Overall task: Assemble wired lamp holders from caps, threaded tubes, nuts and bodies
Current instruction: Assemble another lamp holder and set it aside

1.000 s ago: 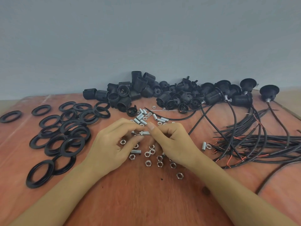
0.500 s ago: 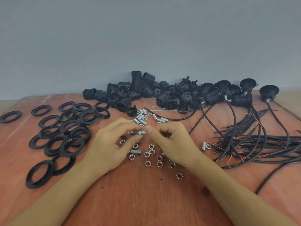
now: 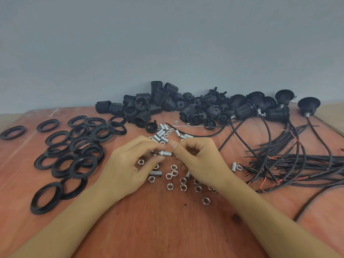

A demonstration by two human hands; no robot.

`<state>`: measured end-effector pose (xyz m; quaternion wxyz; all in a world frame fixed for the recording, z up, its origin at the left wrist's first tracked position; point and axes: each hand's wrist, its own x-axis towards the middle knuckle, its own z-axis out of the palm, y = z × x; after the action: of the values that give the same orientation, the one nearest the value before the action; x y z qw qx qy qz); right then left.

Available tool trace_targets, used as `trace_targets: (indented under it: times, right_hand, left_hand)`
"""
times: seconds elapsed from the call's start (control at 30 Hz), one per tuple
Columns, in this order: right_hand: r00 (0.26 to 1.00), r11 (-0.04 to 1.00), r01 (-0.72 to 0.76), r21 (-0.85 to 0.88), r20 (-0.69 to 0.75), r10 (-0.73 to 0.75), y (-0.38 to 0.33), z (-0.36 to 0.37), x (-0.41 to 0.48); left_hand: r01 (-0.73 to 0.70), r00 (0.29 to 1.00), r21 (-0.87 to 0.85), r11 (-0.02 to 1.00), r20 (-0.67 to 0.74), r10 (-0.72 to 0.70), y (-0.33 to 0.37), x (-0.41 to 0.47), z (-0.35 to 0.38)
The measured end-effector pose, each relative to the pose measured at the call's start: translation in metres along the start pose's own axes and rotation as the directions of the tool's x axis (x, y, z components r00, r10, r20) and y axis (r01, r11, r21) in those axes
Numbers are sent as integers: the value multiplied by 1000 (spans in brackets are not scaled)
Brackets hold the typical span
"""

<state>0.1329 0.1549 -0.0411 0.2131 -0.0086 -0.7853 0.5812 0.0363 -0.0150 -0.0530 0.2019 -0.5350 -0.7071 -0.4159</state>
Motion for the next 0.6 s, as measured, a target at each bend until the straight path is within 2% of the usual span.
trace_targets:
  times: [0.17, 0.33, 0.47, 0.6]
  right_hand:
    - [999, 1000, -8, 19, 50, 7, -3, -1, -1]
    - [1000, 1000, 3, -15, 22, -2, 1, 0, -2]
    - [998, 1000, 13, -12, 54, -12, -1, -1, -1]
    - [1000, 997, 31, -64, 0, -31, 3, -1, -1]
  left_hand:
    - [-2, 1000, 12, 1000, 2, 2, -2, 0, 1]
    - [-9, 1000, 7, 1000, 5, 9, 0, 0, 2]
    - [-2, 1000, 12, 1000, -8, 2, -3, 0, -1]
    - [-10, 1000, 17, 1000, -4, 10, -1, -1, 1]
